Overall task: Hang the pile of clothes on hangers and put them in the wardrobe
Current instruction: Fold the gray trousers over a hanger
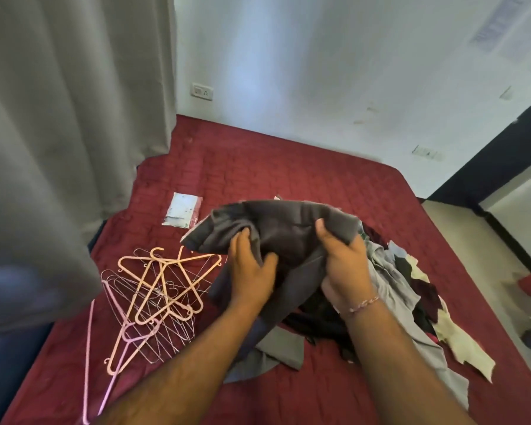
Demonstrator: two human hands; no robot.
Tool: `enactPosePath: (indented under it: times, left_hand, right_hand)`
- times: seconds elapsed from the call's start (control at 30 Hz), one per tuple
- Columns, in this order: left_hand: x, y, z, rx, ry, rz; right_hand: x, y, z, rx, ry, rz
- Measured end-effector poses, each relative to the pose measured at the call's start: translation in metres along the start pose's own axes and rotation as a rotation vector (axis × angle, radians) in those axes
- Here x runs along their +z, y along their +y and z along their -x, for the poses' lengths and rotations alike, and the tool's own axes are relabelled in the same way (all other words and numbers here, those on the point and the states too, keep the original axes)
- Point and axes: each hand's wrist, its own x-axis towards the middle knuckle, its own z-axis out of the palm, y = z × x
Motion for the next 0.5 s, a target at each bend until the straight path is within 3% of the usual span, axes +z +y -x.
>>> enactPosePath:
  times: [0.13, 0.2, 0.27, 0.37, 0.43, 0.5]
  left_hand:
    - [-0.029, 0.007, -0.02, 0.108, 0.26, 0.082]
    - [-0.04, 0.005, -0.046, 0.244, 0.225, -0.092]
    - [-0.043, 0.006, -0.071, 0.319, -0.047, -0.235]
    - [-0.037, 0.01, -0.094, 0.114, -0.509, -0.285]
    - [-0.024, 0.007, -0.098, -0.064, -0.629, -0.259]
    - [-0.006, 0.001, -0.095, -0.254, -0.634, -0.164]
  right_hand:
    - [-0.031, -0.046, -0.03, -0.071, -0.092, 0.093]
    - [-0.044, -0.069, -0.042, -0.102, -0.182, 0.091]
    - [-0.054, -0.091, -0.053, -0.13, -0.234, 0.071]
    - [-0.069, -0.122, -0.069, -0.149, -0.279, 0.028]
    - [-0.081, -0.141, -0.078, -0.171, -0.305, -0.01]
    - [-0.095, -0.157, -0.088, -0.215, -0.319, -0.031]
